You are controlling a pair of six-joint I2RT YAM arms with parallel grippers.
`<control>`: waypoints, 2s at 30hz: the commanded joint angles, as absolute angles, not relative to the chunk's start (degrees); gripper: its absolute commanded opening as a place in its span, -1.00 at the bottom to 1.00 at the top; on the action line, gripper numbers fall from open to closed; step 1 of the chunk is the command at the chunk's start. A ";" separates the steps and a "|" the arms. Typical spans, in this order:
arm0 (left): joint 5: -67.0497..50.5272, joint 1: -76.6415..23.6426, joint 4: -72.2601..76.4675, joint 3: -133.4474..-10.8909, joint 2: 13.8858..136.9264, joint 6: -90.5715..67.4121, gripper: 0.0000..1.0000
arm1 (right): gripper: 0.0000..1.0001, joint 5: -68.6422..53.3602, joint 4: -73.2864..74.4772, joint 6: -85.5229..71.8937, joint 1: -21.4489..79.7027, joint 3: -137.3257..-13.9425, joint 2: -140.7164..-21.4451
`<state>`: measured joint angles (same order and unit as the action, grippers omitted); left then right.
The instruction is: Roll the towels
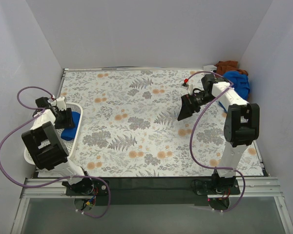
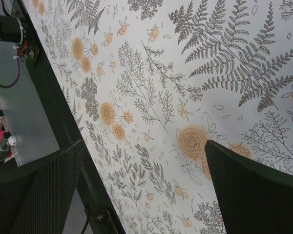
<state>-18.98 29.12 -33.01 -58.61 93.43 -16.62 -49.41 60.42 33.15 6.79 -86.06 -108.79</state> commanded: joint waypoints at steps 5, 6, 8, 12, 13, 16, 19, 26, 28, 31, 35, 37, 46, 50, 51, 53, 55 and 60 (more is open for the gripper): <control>-18.55 28.92 -38.31 -65.47 89.39 -12.93 0.36 | 0.97 -49.75 61.08 32.61 5.80 -88.24 -105.38; -18.72 29.00 -38.93 -66.26 89.04 -12.05 0.36 | 0.97 -49.57 61.08 32.52 5.63 -88.68 -105.21; -19.07 28.74 -40.16 -68.63 88.07 -11.08 0.37 | 0.97 -49.40 61.26 32.43 4.75 -89.21 -104.68; -17.76 25.32 -41.75 -74.34 85.17 -7.83 0.49 | 0.97 -48.69 61.35 31.99 2.03 -91.49 -103.71; -17.06 23.31 -42.18 -75.31 84.82 -6.69 0.77 | 0.97 -48.34 61.35 31.91 0.63 -92.71 -103.45; -14.52 16.74 -42.71 -79.53 83.68 -4.32 0.80 | 0.97 -44.32 61.17 31.03 -3.59 -95.87 -103.10; -12.40 7.87 -42.80 -81.82 83.85 -3.25 0.82 | 0.97 -39.48 60.39 29.71 -7.90 -98.52 -103.44; -9.93 -6.76 -41.84 -81.74 86.65 -5.01 0.82 | 0.66 -18.74 52.39 25.93 -15.38 -104.32 -106.60; -10.37 -9.04 -41.66 -82.35 87.88 -6.59 0.82 | 0.53 -15.05 51.77 26.10 -15.38 -108.18 -109.67; -10.37 -11.24 -41.57 -83.58 89.91 -8.08 0.82 | 0.39 -9.94 51.68 25.40 -15.38 -113.37 -113.90; -10.20 -12.39 -40.96 -83.85 90.97 -9.31 0.82 | 0.30 -6.43 51.68 23.83 -15.29 -116.54 -118.38; -10.11 -12.48 -40.43 -83.24 90.97 -9.84 0.82 | 0.28 -3.01 51.50 22.77 -15.38 -116.46 -120.40; -8.18 -12.57 -38.06 -76.91 88.16 -9.84 0.84 | 0.20 4.82 38.50 15.74 -15.38 -110.65 -121.37; -7.56 -12.57 -38.06 -75.76 87.45 -9.58 0.85 | 0.11 5.72 37.44 14.15 -15.38 -113.99 -124.80; -7.56 -12.57 -38.06 -75.50 87.36 -9.23 0.85 | 0.06 5.54 36.48 13.98 -15.38 -114.69 -125.50; -6.86 -12.48 -38.06 -75.23 87.71 -9.05 0.85 | -0.14 6.24 34.82 13.62 -15.38 -114.79 -126.12; -6.77 -12.48 -38.50 -75.06 87.80 -8.88 0.85 | -0.44 6.50 34.28 13.62 -15.47 -115.22 -126.30; -6.77 -12.48 -38.85 -74.88 87.19 -8.96 0.85 | -0.97 4.31 34.28 14.15 -15.47 -115.23 -122.72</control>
<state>-7.62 -12.49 -38.96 -75.35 91.07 -9.21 5.19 37.87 14.37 -15.31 -112.73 -126.48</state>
